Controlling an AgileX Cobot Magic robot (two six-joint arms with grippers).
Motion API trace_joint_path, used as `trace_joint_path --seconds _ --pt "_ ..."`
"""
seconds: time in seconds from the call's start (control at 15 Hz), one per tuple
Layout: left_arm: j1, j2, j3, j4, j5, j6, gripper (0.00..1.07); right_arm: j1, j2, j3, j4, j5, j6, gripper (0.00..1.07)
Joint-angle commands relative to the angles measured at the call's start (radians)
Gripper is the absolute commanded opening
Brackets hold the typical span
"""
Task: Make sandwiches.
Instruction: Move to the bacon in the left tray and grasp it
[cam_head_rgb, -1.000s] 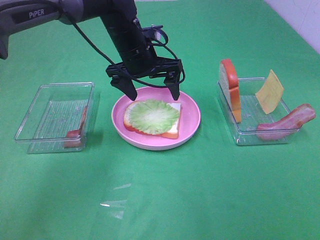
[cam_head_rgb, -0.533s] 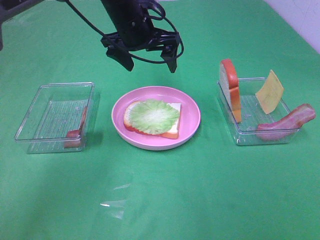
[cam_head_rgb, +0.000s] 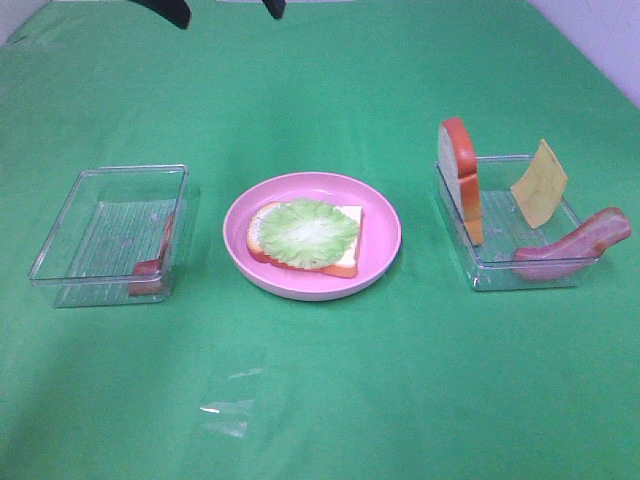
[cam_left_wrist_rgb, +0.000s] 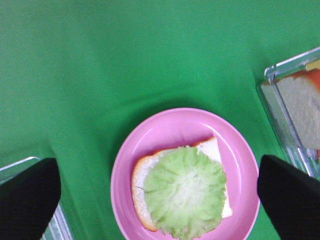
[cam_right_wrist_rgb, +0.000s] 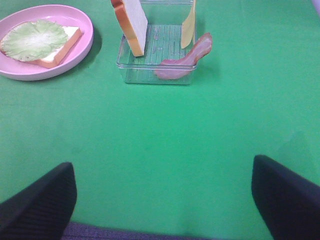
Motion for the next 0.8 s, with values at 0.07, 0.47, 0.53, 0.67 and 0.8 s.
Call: trace_joint_path --seconds 0.07,0.47,0.53,0.67,0.8 --pt "0.037 -0.089 0.081 0.025 0.103 0.001 1.01 -0.006 -0.026 0.004 -0.009 -0.004 0.006 0.93" --pt "0.054 -0.169 0.329 0.071 0.102 0.001 1.01 -0.006 -0.026 0.004 -0.009 -0.004 0.006 0.93" --pt "0.054 -0.159 0.346 0.066 0.102 -0.009 1.01 -0.006 -0.026 0.004 -0.009 -0.004 0.006 0.93" --pt "0.053 -0.143 0.382 0.056 0.101 -0.091 1.01 -0.006 -0.026 0.004 -0.009 -0.004 0.006 0.93" --pt "0.051 -0.124 0.418 0.054 0.101 -0.177 1.01 -0.006 -0.026 0.004 -0.009 -0.004 0.006 0.93"
